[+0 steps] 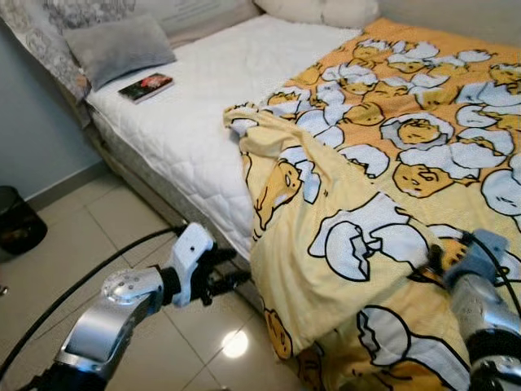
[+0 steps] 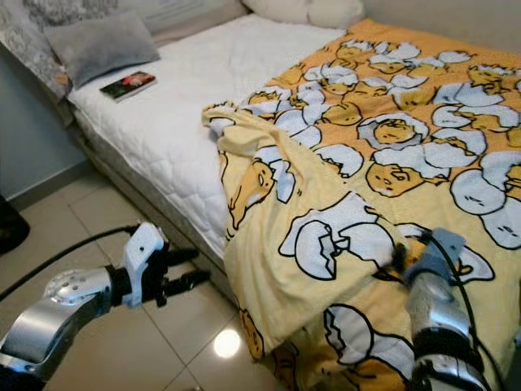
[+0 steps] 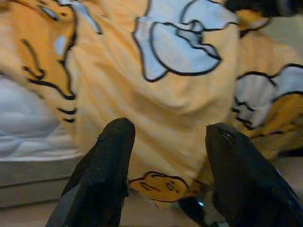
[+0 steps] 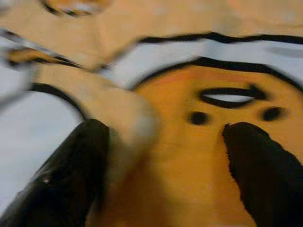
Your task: Clean up the room
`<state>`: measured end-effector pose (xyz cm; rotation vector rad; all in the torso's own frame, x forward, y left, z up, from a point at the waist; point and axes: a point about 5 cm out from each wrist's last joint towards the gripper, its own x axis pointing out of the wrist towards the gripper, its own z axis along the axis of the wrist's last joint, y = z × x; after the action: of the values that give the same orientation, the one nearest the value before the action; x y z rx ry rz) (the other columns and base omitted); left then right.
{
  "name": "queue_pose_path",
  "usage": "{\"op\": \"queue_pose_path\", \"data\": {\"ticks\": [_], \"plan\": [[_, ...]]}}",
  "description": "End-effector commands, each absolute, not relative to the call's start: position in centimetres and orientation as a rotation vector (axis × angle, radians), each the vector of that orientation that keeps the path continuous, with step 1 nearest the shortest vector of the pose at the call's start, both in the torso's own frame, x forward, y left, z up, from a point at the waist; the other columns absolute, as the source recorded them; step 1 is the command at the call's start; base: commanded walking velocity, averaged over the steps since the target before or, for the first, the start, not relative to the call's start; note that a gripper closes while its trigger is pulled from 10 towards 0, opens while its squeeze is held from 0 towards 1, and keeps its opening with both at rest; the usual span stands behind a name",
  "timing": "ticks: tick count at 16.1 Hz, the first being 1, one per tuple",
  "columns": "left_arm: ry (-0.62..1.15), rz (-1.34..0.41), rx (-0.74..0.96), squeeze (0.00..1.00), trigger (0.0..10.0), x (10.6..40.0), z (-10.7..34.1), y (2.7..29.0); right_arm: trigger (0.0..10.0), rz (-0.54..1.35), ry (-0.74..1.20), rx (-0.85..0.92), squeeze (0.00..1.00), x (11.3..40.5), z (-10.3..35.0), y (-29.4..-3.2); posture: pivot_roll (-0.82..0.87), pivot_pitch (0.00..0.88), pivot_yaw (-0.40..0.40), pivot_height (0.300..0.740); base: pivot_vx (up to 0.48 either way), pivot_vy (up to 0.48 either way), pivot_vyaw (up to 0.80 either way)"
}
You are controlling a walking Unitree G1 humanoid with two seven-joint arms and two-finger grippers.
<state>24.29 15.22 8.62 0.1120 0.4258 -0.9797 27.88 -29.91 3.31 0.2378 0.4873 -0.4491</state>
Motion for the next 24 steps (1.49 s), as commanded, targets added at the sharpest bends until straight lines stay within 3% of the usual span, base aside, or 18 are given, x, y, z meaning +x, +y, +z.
{"op": "queue_pose_path", "data": {"ticks": [1, 10, 20, 24], "plan": [[0.441, -0.998, 0.121, 0.00, 10.0, 24.0, 8.6, 15.5, 0.0, -0.388, 0.450, 0.308, 0.00, 28.7, 3.5, -28.9, -0.07, 0.000, 0.077, 0.740, 0.000, 0.000, 0.00], [0.485, -0.981, 0.122, 0.00, 10.0, 24.2, 6.3, 17.9, 0.0, -0.321, 0.473, 0.384, 0.00, 29.6, 2.8, -27.5, -0.07, 0.000, 0.074, 0.740, 0.000, 0.000, 0.00], [0.466, -1.000, 0.127, 0.00, 10.0, 25.5, 6.4, 17.1, 0.0, -0.264, 0.436, 0.386, 0.00, 30.4, 3.5, -26.9, -0.07, 0.000, 0.078, 0.740, 0.000, 0.000, 0.00], [0.470, -0.977, 0.134, 0.00, 10.0, 25.7, 6.4, 18.0, 0.0, -0.099, 0.404, 0.317, 0.00, 31.9, 5.0, -25.5, -0.07, 0.000, 0.080, 0.740, 0.000, 0.000, 0.00]]}}
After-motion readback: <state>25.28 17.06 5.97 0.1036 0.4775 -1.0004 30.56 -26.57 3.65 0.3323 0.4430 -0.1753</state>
